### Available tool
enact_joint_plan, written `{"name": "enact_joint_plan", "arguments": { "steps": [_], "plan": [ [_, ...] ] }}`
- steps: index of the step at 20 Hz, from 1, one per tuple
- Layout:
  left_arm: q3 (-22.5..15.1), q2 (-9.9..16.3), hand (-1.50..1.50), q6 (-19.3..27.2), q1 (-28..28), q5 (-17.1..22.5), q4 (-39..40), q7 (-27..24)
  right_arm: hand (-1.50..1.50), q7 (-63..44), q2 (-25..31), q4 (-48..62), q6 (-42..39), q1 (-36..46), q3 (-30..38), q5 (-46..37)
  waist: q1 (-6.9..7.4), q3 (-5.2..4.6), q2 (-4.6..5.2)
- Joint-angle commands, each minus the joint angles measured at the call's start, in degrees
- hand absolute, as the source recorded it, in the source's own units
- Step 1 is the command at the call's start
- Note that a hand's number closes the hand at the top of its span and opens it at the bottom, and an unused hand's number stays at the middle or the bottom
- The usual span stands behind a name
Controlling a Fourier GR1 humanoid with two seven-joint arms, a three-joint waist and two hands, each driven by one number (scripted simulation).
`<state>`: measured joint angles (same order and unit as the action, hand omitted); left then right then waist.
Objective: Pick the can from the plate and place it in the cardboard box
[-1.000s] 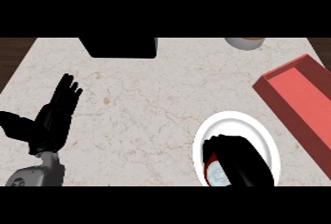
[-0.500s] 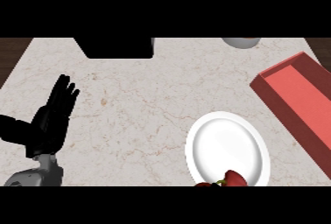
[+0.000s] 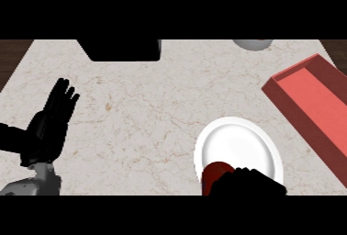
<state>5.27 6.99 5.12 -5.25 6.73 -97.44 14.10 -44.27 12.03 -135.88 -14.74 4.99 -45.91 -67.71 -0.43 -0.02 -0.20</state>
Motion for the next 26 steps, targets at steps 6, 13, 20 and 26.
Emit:
{"name": "enact_joint_plan", "arguments": {
  "steps": [6,13,20,26],
  "plan": [
    [-1.7,-1.5,0.0,1.4,-0.5,-1.5,-0.2,1.1,1.5,0.4,0.6,-10.3,-6.8,2.5,23.8,10.0,0.14,0.07,0.25],
    [-0.5,-0.5,0.0,-0.1,-0.8,-0.5,1.0,-0.2,1.5,9.8,-0.5,-1.5,-9.5,5.6,43.5,17.4,0.29,0.09,0.24],
    [1.1,0.8,0.0,-0.7,-3.1,0.1,2.2,0.6,1.5,27.1,9.7,17.0,-4.4,8.6,62.0,21.5,0.34,0.05,0.27],
    [-0.4,-0.7,0.0,0.0,-0.6,-1.0,-0.5,0.5,1.5,35.8,13.6,34.2,2.9,11.8,61.9,15.8,0.71,0.03,0.28]
  ]
}}
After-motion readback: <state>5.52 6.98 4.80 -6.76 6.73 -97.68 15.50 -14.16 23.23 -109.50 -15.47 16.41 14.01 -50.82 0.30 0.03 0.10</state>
